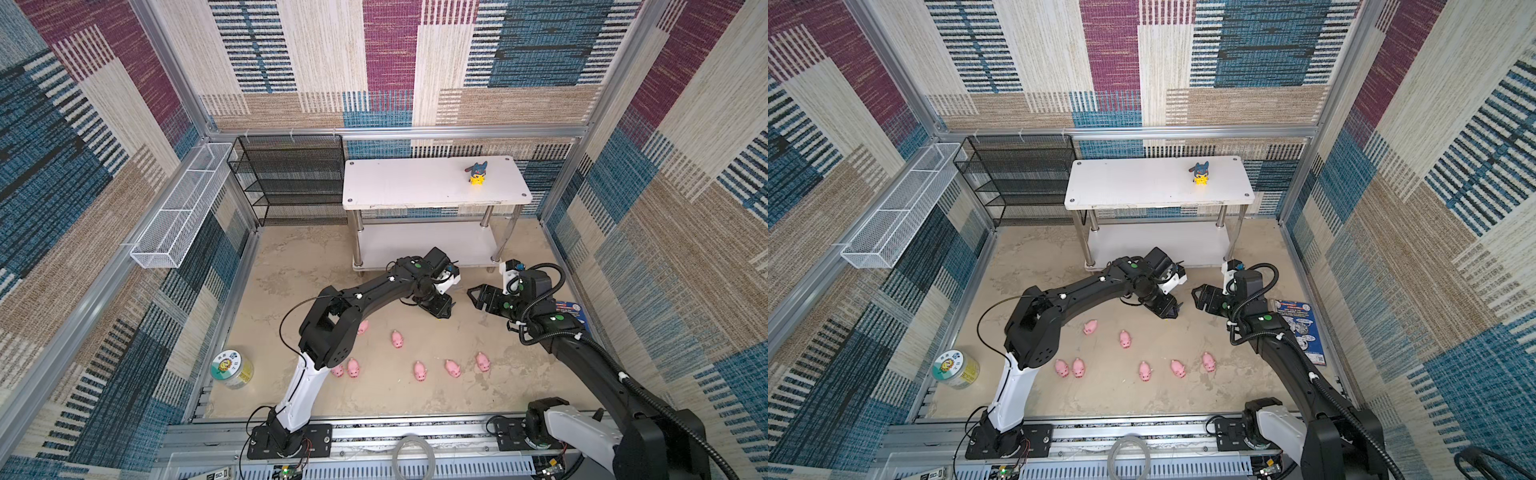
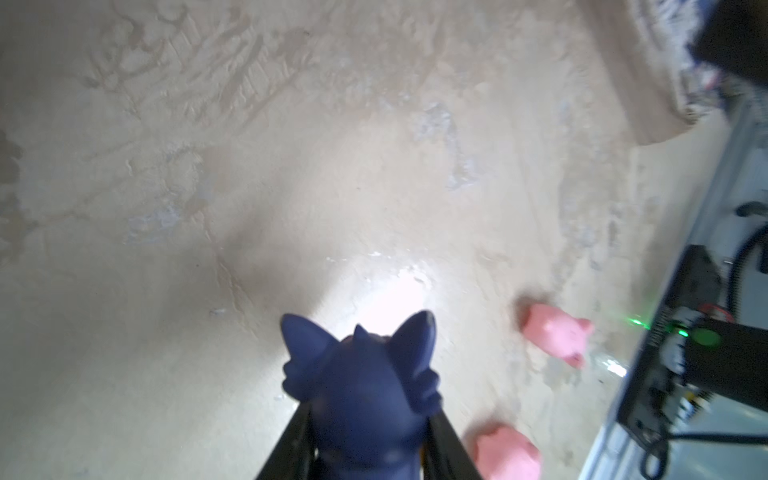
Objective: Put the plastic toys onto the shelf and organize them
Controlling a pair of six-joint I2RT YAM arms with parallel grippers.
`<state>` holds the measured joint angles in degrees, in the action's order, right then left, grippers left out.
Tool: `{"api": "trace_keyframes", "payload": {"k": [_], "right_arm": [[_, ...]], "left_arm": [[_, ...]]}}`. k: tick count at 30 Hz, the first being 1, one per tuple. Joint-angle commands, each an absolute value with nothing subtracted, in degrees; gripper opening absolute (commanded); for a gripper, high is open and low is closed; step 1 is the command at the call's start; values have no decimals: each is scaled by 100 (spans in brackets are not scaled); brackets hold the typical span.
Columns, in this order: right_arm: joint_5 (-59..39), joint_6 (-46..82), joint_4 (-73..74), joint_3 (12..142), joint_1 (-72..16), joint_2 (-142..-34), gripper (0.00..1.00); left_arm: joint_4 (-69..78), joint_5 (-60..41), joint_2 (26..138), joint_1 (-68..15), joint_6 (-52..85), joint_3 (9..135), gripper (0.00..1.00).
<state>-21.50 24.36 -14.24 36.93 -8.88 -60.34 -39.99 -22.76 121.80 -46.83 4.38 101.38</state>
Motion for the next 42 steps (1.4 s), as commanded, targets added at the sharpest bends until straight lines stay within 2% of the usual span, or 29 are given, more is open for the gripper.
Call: {"api": "trace_keyframes", "payload": {"k": [1, 7, 15, 21, 26, 42], "right_arm": [[-3204, 2419, -781, 3572, -895, -5918, 88], [-3905, 2619, -278, 3470, -971, -5623, 91], [-4168, 2938, -109, 3362, -1085, -5324, 93], [-4139, 3227, -19, 3281, -1481, -5268, 93], [-4141, 3373, 284, 3294, -1789, -5410, 93], [-4369, 3277, 578, 3797, -1802, -5574, 89]], "left_arm": [[-3157, -3223, 11656, -4645, 324, 9611, 7], [-2317, -3830, 10876, -4573, 453, 8701, 6], [-1006, -4163, 10126, -4371, 958, 7784, 6], [-195, -4186, 9704, -4263, 1259, 7314, 6], [169, -4287, 9507, -4218, 1415, 7112, 5], [521, -4572, 9190, -4174, 1626, 6759, 6]]}}
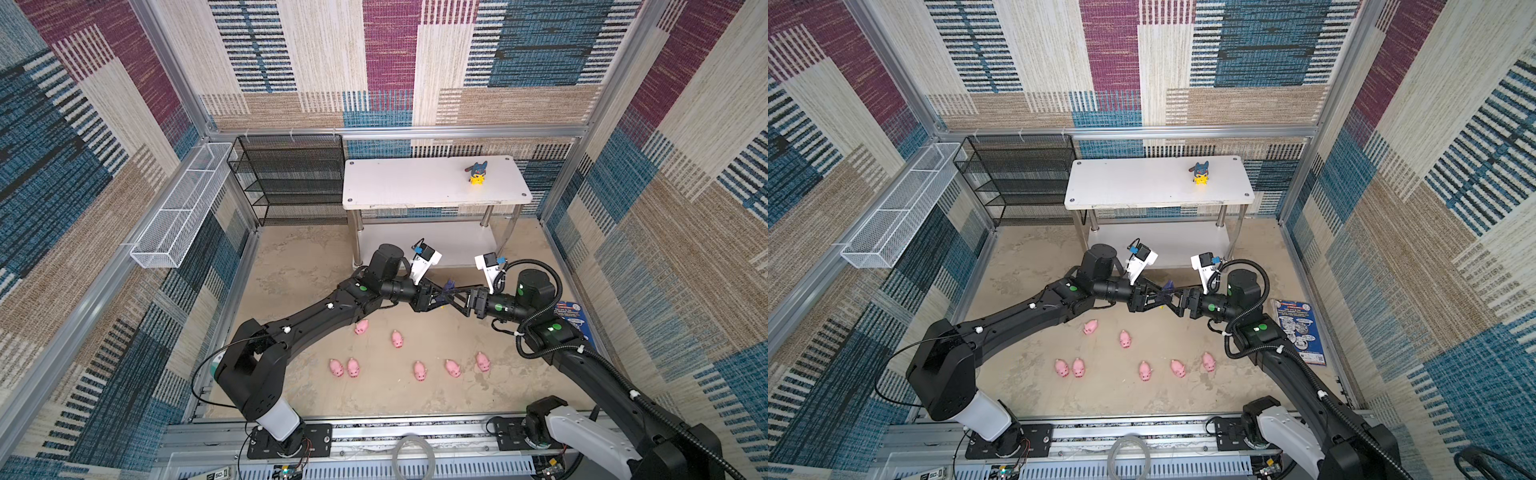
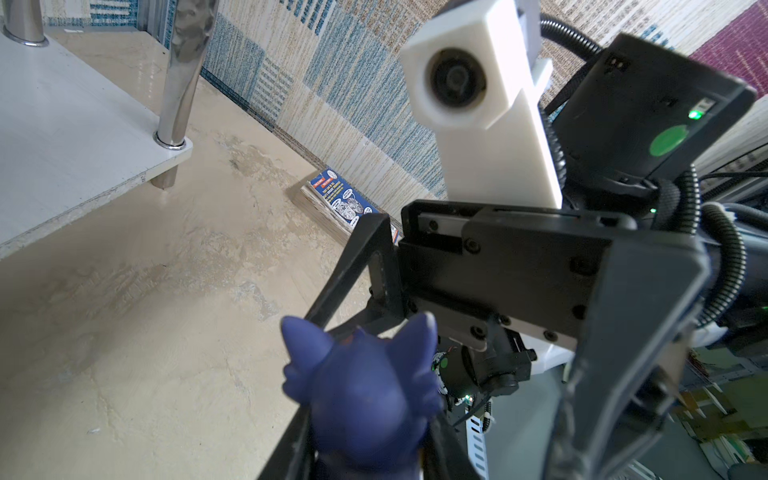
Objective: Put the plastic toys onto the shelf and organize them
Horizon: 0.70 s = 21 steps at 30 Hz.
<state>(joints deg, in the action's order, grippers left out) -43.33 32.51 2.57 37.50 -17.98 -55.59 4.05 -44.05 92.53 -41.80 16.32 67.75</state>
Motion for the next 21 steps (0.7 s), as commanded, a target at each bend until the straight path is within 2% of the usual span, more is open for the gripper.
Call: {"api": "trace_keyframes", "payload": {"k": [1, 8, 21], "right_arm": [[-4368, 3299, 601, 3797, -1794, -5596, 88], [-4622, 3415, 860, 3762, -1796, -5613, 67], [-4882, 3619, 1098, 3819, -1799, -5674, 51]], "left_arm": [[522, -4570, 9184, -4172, 1626, 6759, 6], [509, -4535, 9071, -4174, 1599, 6715, 7], [691, -4623, 9055, -4175, 1712, 6658, 14]]}}
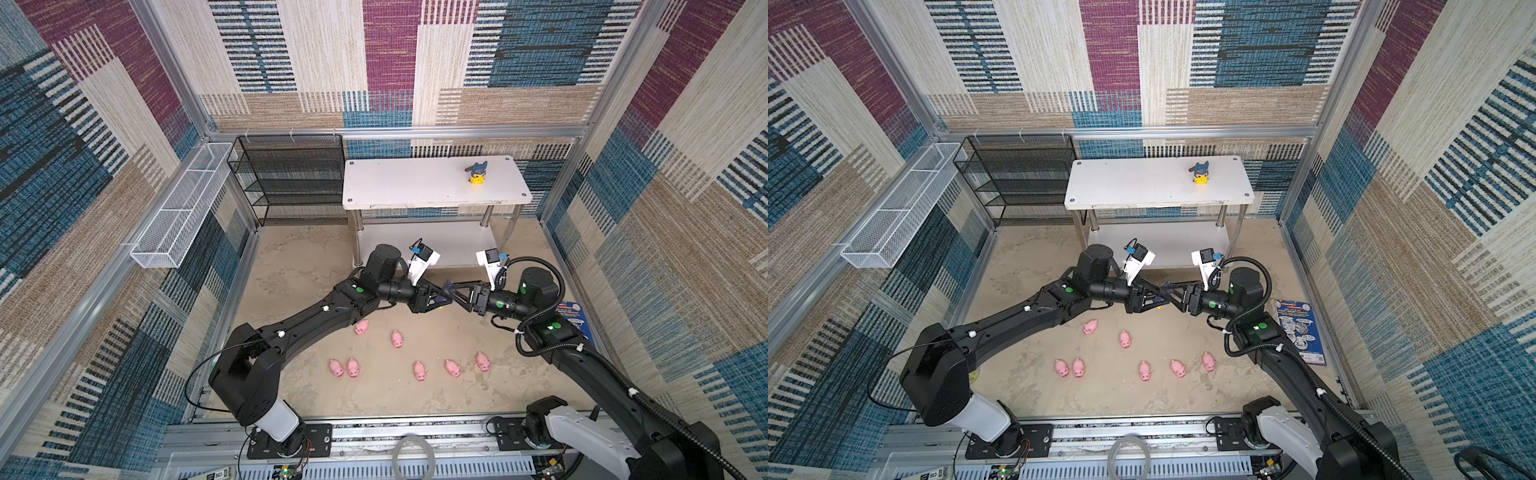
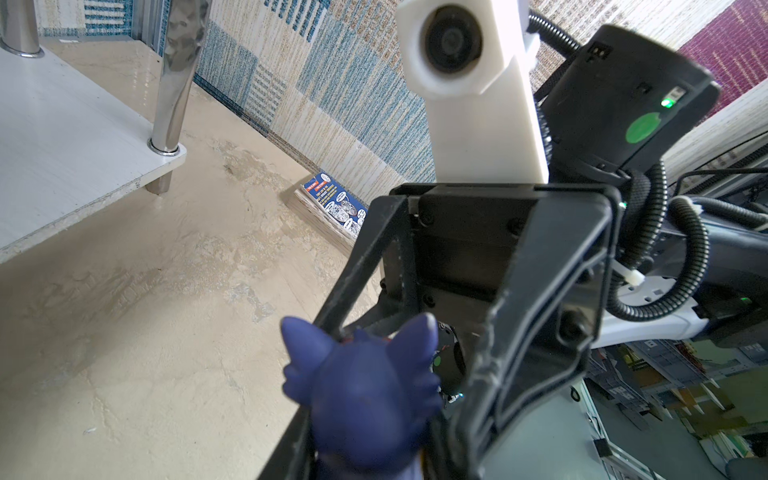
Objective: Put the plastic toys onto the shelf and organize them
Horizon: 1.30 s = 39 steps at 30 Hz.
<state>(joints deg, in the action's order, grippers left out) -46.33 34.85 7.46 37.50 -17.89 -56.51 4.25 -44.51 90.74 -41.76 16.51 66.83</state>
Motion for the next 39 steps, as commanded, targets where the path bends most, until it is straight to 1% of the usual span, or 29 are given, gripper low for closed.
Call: {"api": "trace_keyframes", "payload": {"k": [1, 6, 9, 14, 21, 25, 27, 28, 29, 31, 32, 37, 39], "right_arm": [[-4893, 3627, 1100, 3836, -1797, -5682, 49], [-4879, 3604, 1076, 3910, -1801, -5708, 43], [-4830, 3552, 1017, 3959, -1797, -5697, 41], [-4745, 3469, 923, 4031, -1795, -5720, 39], [-4464, 3189, 531, 4251, -1801, -5769, 39], [-4279, 3015, 302, 4410, -1799, -5800, 40], [-4120, 2910, 125, 4521, -1800, -5832, 40], [-4022, 2823, 8, 4602, -1795, -5857, 40], [-3948, 2761, -89, 4673, -1798, -5870, 40], [-3783, 2634, -305, 4840, -1799, -5924, 40], [-3682, 2586, -397, 4915, -1796, -5941, 40], [-3215, 2281, -809, 5408, -1858, -6031, 38], [-3041, 2153, -950, 5645, -1931, -6112, 38]], "left_arm": [[703, -4633, 9060, -4172, 1721, 6654, 15], [721, -4675, 9067, -4175, 1730, 6664, 21], [719, -4688, 9070, -4168, 1720, 6680, 25], [670, -4720, 9080, -4174, 1707, 6680, 38], [532, -4664, 8992, -4173, 1592, 6658, 55], [299, -4530, 8916, -4173, 1441, 6661, 69], [203, -4455, 8848, -4168, 1344, 6637, 78], [136, -4391, 8799, -4169, 1300, 6620, 82], [77, -4350, 8761, -4162, 1256, 6614, 88], [-81, -4209, 8674, -4163, 1147, 6591, 92], [-164, -4130, 8629, -4166, 1097, 6579, 98], [-786, -3375, 8308, -4157, 845, 6451, 100], [-1052, -2731, 8167, -4154, 857, 6416, 100]]}}
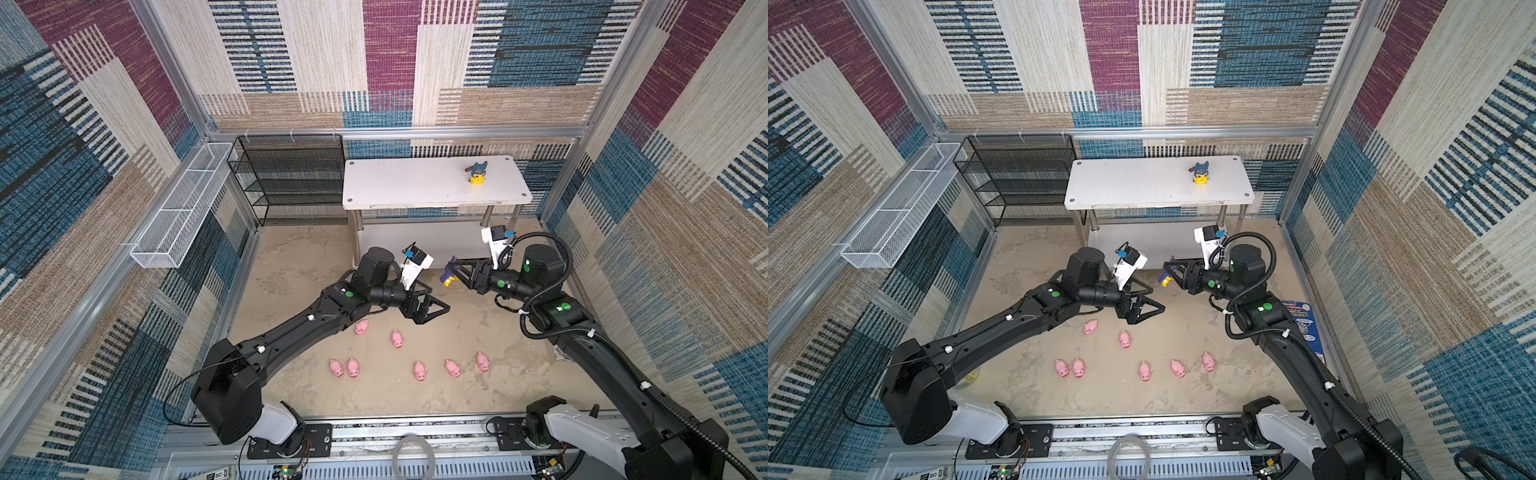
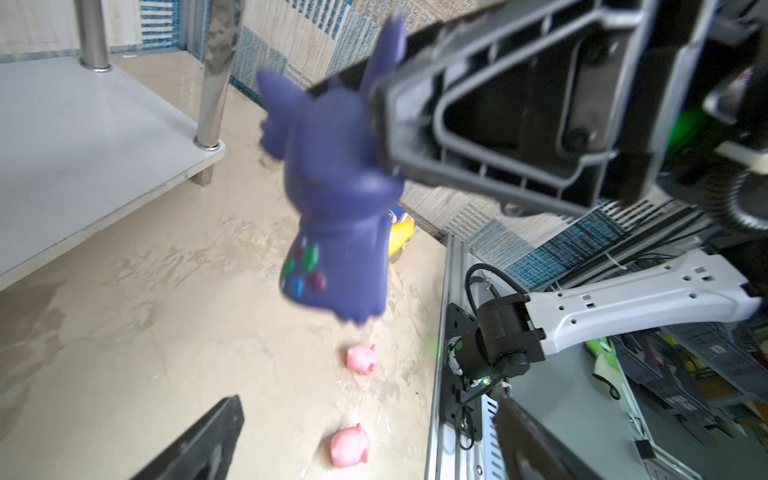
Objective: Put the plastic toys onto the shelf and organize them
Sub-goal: 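Close the right gripper on the dark blue figure and open the left gripper, then carry the dark blue figure above the shelf with the right gripper while the left withdraws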
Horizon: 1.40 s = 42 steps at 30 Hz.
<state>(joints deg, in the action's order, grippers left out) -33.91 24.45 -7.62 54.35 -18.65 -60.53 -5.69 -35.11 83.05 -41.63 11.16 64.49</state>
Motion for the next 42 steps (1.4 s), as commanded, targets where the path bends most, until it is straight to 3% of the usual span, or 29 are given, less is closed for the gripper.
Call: {"api": "trace_keyframes", "payload": {"k": [1, 21, 35, 42], "right_arm": [[-2988, 2104, -998, 5766, -1983, -6160, 38], [-882, 796, -2266, 10035, -3087, -8844, 36], [1090, 210, -4092, 14668, -3369, -11705, 36], [1502, 268, -3969, 14692, -3366, -11912, 37]], "left_arm": [[-1154, -2571, 8073, -4155, 848, 6389, 100], [-3055, 715, 6741, -4157, 1450, 6799, 99], [-3363, 1374, 6637, -4157, 1472, 6943, 99], [-3401, 1431, 6687, -4154, 1440, 7030, 99]]}}
